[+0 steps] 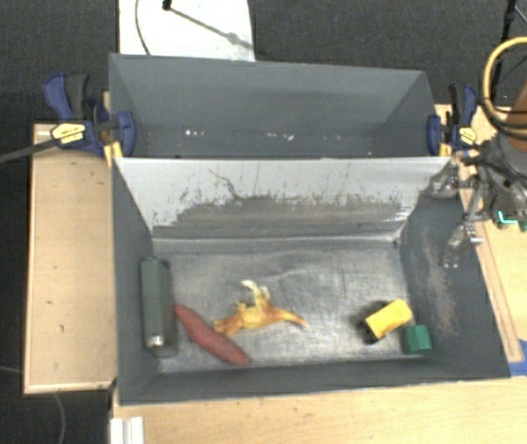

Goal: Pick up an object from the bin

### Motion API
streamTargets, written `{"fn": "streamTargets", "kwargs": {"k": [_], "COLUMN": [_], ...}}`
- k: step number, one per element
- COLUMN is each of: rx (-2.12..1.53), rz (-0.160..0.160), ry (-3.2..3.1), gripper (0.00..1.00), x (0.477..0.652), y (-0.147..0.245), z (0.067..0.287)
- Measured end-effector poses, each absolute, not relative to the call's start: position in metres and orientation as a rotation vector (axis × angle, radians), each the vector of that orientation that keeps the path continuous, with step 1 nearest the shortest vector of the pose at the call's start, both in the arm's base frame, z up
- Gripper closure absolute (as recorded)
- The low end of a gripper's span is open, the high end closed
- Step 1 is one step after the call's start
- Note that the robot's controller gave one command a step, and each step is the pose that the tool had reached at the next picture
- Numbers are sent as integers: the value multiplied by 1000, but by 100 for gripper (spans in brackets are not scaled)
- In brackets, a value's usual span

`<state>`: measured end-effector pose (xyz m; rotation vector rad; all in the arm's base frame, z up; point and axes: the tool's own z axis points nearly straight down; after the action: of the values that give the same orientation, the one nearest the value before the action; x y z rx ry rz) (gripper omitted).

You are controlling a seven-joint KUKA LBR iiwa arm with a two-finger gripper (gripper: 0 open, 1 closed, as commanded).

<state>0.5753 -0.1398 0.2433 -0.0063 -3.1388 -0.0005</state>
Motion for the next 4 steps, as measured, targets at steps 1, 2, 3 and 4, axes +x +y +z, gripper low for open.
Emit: {"fn": "streamTargets", "kwargs": {"k": [1,2,3,4], "rx": [-1,38,37,94], "rz": [2,3,3,1], "ry": [-3146,-3150,-3149,-3140], "gripper": [0,0,0,0], "x": [577,574,573,545], "y": [-139,-137,-131,-92], "z": [247,189,121,85]}}
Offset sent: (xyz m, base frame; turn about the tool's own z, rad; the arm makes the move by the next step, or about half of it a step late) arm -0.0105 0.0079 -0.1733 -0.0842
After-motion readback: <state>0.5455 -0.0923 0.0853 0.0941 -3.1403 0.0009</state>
